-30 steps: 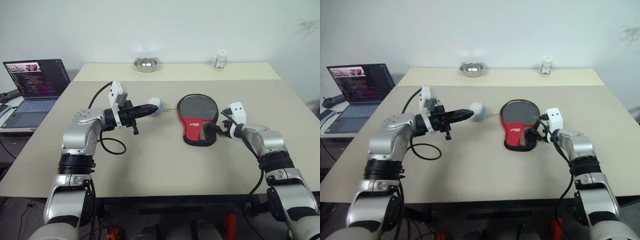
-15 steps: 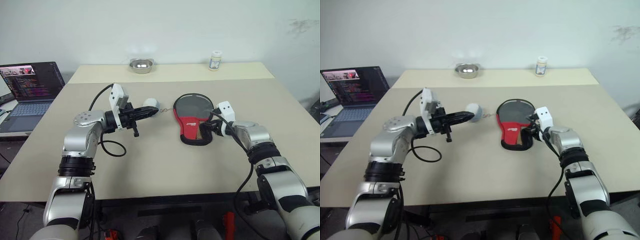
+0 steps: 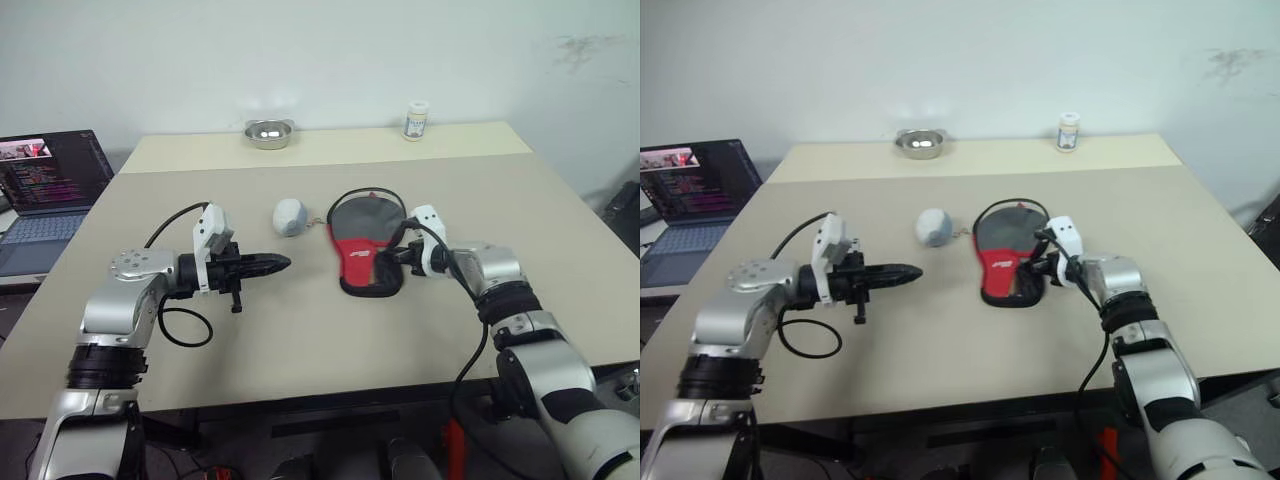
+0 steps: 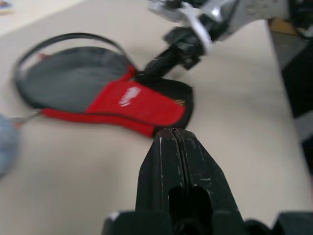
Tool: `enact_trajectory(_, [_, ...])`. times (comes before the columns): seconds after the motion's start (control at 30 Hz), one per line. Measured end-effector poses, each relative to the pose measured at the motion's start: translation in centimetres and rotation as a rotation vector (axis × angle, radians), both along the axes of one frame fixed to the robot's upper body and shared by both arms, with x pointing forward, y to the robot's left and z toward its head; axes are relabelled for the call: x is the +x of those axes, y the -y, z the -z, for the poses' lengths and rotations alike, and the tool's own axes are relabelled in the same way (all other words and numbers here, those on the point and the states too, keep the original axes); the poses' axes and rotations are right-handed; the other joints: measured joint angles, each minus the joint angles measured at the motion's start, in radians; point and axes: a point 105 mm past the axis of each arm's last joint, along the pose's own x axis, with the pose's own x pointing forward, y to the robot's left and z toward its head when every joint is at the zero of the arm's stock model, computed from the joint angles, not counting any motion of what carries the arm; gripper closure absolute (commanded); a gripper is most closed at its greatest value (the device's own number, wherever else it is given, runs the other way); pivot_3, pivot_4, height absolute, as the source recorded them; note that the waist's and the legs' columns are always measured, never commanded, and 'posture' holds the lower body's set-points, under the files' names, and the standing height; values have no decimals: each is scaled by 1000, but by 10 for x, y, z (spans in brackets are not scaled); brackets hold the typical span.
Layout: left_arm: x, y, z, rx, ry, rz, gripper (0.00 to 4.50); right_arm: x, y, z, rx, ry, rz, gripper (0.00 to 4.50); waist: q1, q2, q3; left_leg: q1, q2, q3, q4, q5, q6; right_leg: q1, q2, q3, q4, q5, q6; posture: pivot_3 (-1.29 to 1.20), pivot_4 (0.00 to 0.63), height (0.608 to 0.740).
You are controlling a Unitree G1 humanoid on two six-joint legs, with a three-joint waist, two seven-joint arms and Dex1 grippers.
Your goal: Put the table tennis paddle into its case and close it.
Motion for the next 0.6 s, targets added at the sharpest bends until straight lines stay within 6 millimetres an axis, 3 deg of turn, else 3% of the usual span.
enact_trajectory(0.1, [-9, 1, 3, 14, -22, 30, 4500, -15, -22, 1, 27, -8, -69, 4483, 2, 0, 0, 0, 2, 0, 0, 0, 0, 0, 0, -1, 0, 0, 0, 0, 150, 740])
enact_trajectory(0.2, [-18, 6, 8, 24, -45, 62, 4500, -30, -31, 0, 42, -12, -112, 4483, 10, 0, 0, 0, 2, 0, 0, -1, 0, 0, 1, -2, 0, 0, -1, 0, 150, 740])
enact_trajectory(0.4, [-34, 17, 16, 33, -93, 116, 4500, -65, -30, 12, 52, -66, -118, 4483, 18, 0, 0, -1, 3, 1, 0, -1, 0, 0, 1, -2, -1, 0, -1, 0, 150, 740])
enact_trajectory(0.6, [-44, 23, 19, 45, -118, 155, 4500, -100, -17, 16, 96, -148, -24, 4483, 29, 0, 0, 0, 5, 1, 0, -1, 0, 1, 2, -3, -1, 0, -2, 0, 150, 740])
